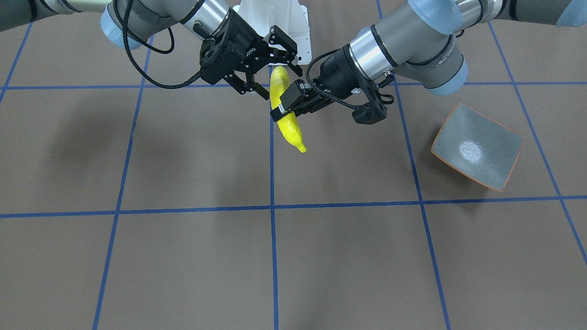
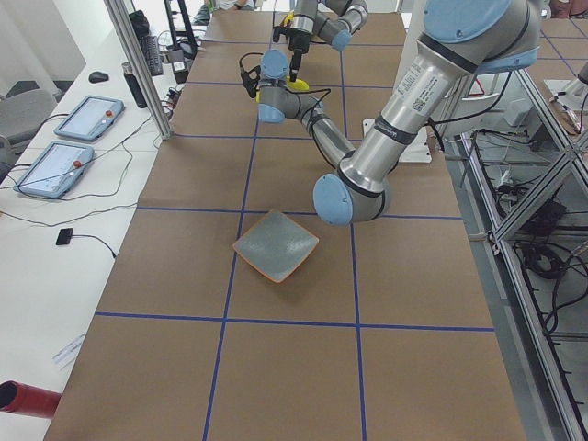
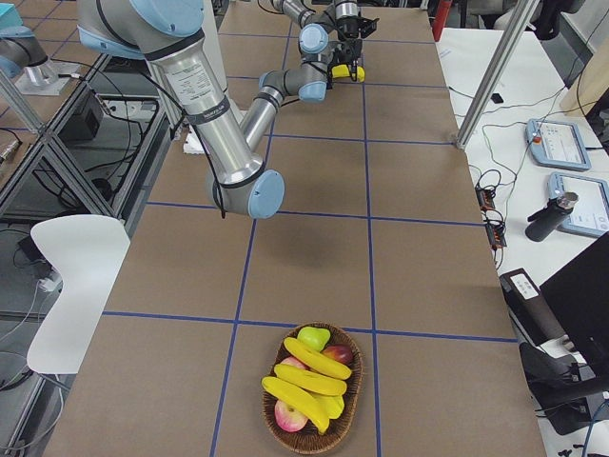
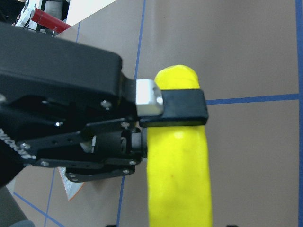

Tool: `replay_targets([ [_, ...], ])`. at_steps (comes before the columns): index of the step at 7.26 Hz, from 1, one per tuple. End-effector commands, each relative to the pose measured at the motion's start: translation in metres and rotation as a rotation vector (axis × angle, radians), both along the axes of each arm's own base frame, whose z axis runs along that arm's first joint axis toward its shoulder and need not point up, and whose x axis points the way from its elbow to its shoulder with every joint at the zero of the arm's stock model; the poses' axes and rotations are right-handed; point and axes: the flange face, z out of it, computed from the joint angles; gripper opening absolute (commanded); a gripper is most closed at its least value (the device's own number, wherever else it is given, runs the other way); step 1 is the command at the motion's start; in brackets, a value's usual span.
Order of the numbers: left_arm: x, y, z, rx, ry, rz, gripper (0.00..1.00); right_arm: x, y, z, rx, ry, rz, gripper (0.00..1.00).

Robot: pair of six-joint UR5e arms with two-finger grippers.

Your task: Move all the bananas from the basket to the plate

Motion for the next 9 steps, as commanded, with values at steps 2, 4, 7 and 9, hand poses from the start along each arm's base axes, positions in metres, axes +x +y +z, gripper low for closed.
replay_targets([
  [2, -0.014, 0.006, 0.043, -0.014, -0.037, -0.008, 0.00, 0.017, 0.002, 0.058, 0.016, -0.012, 0.007, 1.00],
  [4, -0.054, 0.037, 0.112, -0.048, -0.094, -0.020, 0.00, 0.037, -0.008, 0.122, -0.017, 0.041, 0.048, 1.00],
  [7, -0.147, 0.063, 0.257, -0.036, -0.310, -0.083, 0.00, 0.077, -0.038, 0.169, -0.071, 0.111, 0.133, 1.00],
  [9, -0.172, 0.078, 0.325, -0.035, -0.436, -0.081, 0.00, 0.068, -0.052, 0.189, -0.077, 0.158, 0.162, 1.00],
])
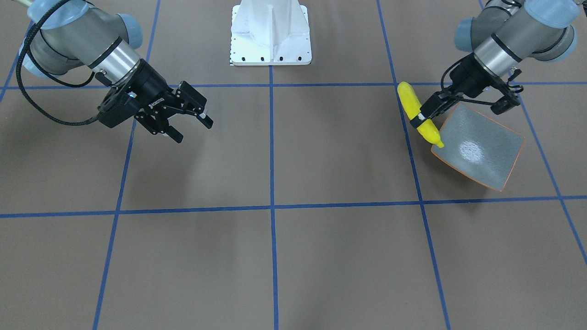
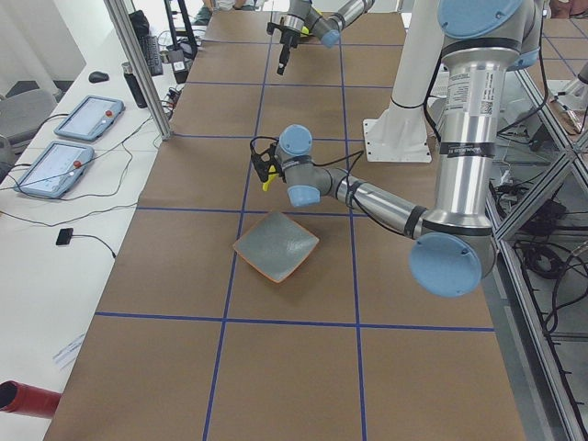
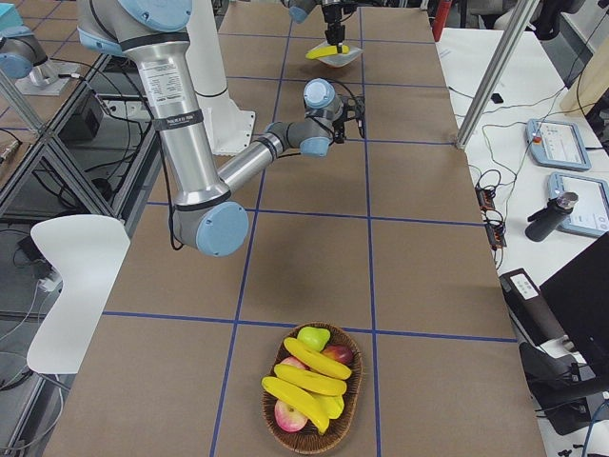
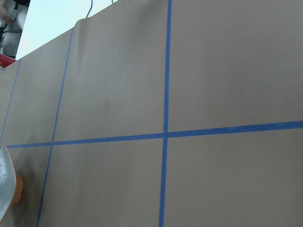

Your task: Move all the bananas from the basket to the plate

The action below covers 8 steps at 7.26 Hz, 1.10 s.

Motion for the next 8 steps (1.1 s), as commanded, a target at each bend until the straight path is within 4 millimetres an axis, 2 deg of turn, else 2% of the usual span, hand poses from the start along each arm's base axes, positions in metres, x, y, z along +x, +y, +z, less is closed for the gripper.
replay_targets([
  [1, -0.034, 0.006, 0.071, 0.012, -0.141, -0.002, 0.00, 0.001, -0.011, 0.013, 0.019, 0.040, 0.025, 1.00],
  [2, -0.048, -0.003, 0.091, 0.014, -0.226, 0.004, 0.00, 0.002, -0.012, 0.014, 0.017, 0.043, 0.027, 1.00],
  [3, -0.050, -0.011, 0.103, 0.035, -0.326, -0.011, 0.00, -0.002, -0.015, 0.019, 0.011, 0.053, 0.028, 1.00],
  [4, -0.045, -0.017, 0.117, 0.057, -0.421, 0.024, 0.00, -0.005, -0.016, 0.022, 0.007, 0.058, 0.027, 1.00],
  [5, -0.042, -0.020, 0.126, 0.061, -0.451, 0.050, 0.00, -0.005, -0.016, 0.021, 0.008, 0.056, 0.027, 1.00],
  [6, -0.033, -0.032, 0.136, 0.050, -0.461, 0.054, 0.00, -0.005, -0.017, 0.022, 0.006, 0.057, 0.028, 1.00],
  [8, -0.030, -0.036, 0.144, 0.039, -0.469, 0.058, 0.00, -0.005, -0.017, 0.019, 0.009, 0.054, 0.028, 1.00],
])
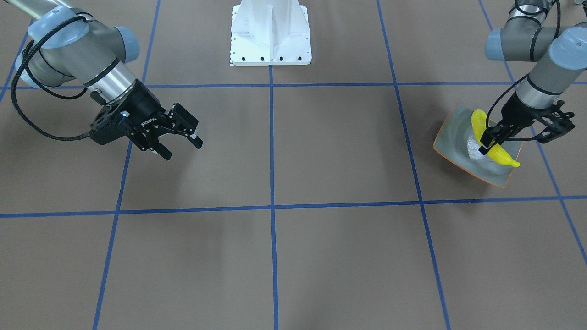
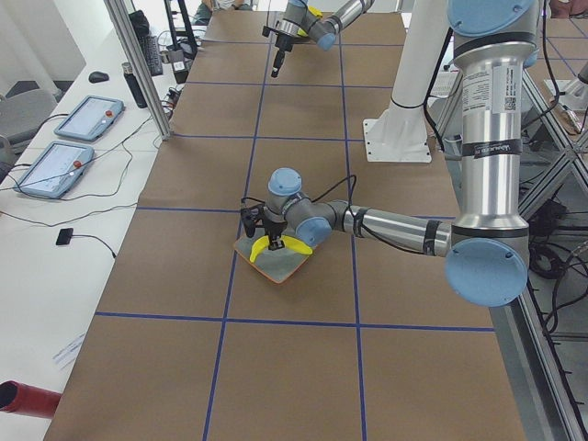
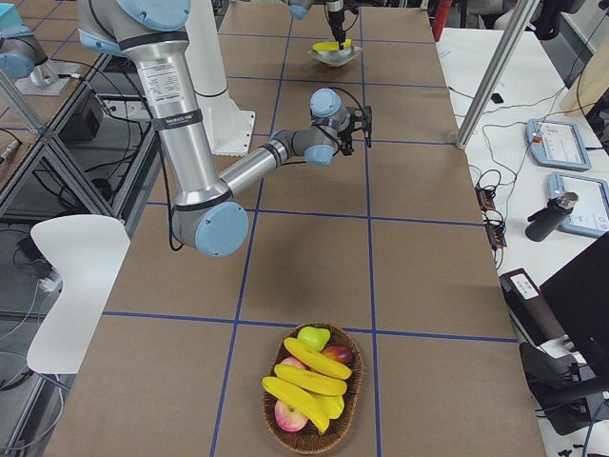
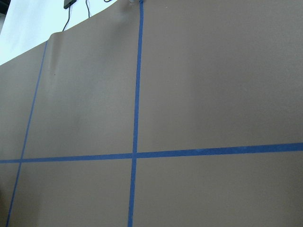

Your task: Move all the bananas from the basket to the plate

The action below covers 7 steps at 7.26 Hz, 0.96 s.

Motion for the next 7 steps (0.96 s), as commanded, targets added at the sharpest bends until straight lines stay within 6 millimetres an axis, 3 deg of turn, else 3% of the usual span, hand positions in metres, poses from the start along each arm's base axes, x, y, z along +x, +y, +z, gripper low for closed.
replay_targets([
  [1, 0.001, -0.003, 0.006, -0.007, -0.008, 0.001, 0.00, 0.000, -0.001, -0.002, 0.002, -0.002, 0.001, 1.00],
  [2, 0.003, -0.004, 0.003, -0.005, -0.006, 0.003, 0.40, 0.000, -0.002, -0.002, 0.004, 0.000, 0.013, 1.00],
  [3, 0.004, -0.005, 0.001, 0.003, -0.005, 0.005, 0.89, 0.000, -0.002, -0.003, 0.007, -0.002, 0.015, 1.00],
  [4, 0.003, -0.006, 0.000, 0.004, -0.004, 0.004, 1.00, -0.001, -0.001, -0.003, 0.006, -0.002, 0.012, 1.00],
  [7, 0.000, -0.008, -0.008, 0.018, 0.007, -0.001, 1.00, 0.005, -0.004, -0.005, 0.010, -0.005, 0.023, 1.00],
])
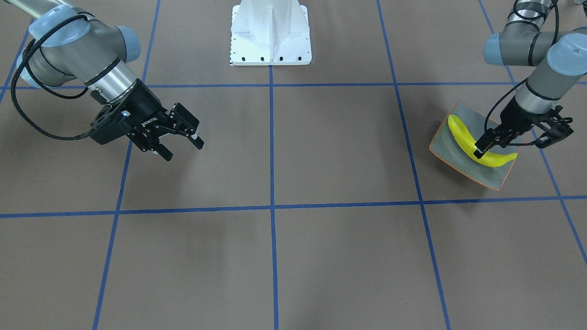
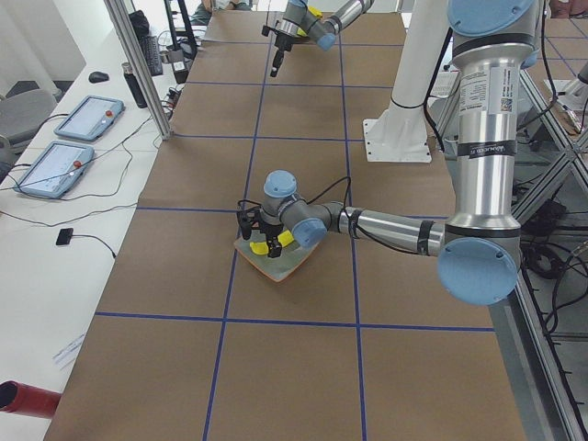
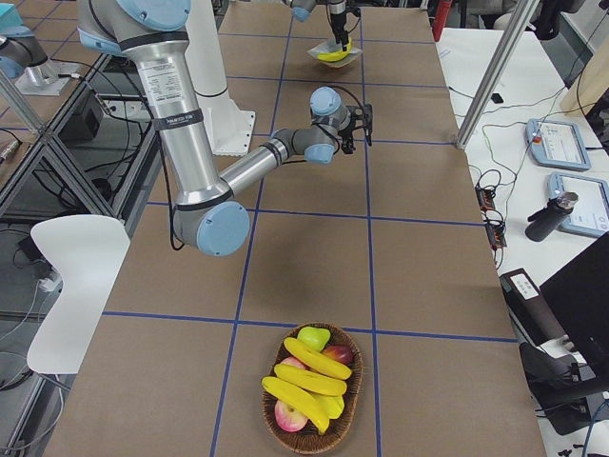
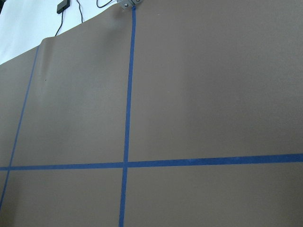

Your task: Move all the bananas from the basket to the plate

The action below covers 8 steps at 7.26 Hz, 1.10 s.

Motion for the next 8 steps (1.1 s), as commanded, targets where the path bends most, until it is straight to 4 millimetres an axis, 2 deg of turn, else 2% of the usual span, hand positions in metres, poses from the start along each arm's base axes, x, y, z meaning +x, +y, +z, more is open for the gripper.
replay_targets([
  [1, -0.011, -0.003, -0.016, 0.028, 0.024, -0.004, 1.00, 0.023, -0.013, 0.003, -0.005, 0.002, 0.031, 1.00],
  [2, -0.028, -0.006, -0.030, 0.115, 0.024, 0.038, 1.00, 0.050, -0.028, 0.013, 0.021, 0.031, 0.050, 1.00],
  [3, -0.053, -0.012, -0.030, 0.132, 0.040, 0.044, 1.00, 0.091, -0.032, 0.057, 0.073, 0.120, 0.030, 1.00],
  [5, -0.082, -0.012, -0.023, 0.205, 0.030, 0.102, 1.00, 0.174, -0.035, 0.132, 0.163, 0.268, -0.023, 1.00],
  [6, -0.096, -0.013, -0.017, 0.230, 0.015, 0.114, 1.00, 0.207, -0.031, 0.164, 0.159, 0.321, -0.032, 1.00],
  [7, -0.105, -0.010, -0.008, 0.248, -0.004, 0.131, 1.00, 0.252, -0.032, 0.185, 0.135, 0.364, -0.027, 1.00],
  [8, -0.105, -0.009, -0.006, 0.244, -0.007, 0.133, 1.00, 0.294, -0.039, 0.201, 0.102, 0.406, -0.046, 1.00],
])
